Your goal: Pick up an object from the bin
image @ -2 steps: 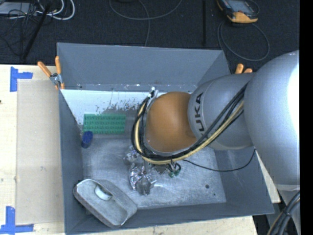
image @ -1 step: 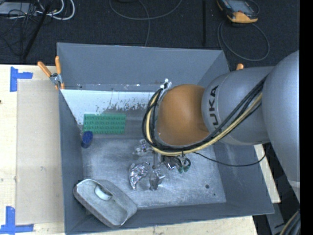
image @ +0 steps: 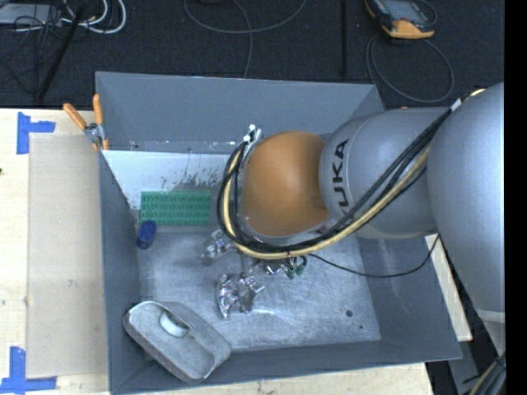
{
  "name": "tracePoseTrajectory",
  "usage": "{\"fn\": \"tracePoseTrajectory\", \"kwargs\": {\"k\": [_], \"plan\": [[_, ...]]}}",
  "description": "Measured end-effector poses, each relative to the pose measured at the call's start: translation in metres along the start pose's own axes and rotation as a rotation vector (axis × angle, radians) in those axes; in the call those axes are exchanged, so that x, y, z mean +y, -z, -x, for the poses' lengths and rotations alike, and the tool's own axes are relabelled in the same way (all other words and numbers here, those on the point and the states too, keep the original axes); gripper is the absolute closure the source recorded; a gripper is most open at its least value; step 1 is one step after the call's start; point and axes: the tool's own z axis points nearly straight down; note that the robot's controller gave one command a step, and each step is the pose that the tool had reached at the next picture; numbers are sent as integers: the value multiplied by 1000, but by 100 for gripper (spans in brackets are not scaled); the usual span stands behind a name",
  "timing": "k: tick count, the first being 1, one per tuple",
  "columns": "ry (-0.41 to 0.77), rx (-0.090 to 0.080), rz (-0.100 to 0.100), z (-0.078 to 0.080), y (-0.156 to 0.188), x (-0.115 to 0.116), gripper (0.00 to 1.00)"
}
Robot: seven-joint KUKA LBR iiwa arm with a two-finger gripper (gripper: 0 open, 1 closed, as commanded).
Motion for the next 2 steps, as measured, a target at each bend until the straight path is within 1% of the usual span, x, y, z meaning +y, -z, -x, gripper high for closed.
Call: {"fn": "tracePoseTrajectory", "kwargs": {"k": [1,2], "plan": [[58,-3,1,-16,-33,-20,0],[55,0,1,-15,-32,-20,0]]}}
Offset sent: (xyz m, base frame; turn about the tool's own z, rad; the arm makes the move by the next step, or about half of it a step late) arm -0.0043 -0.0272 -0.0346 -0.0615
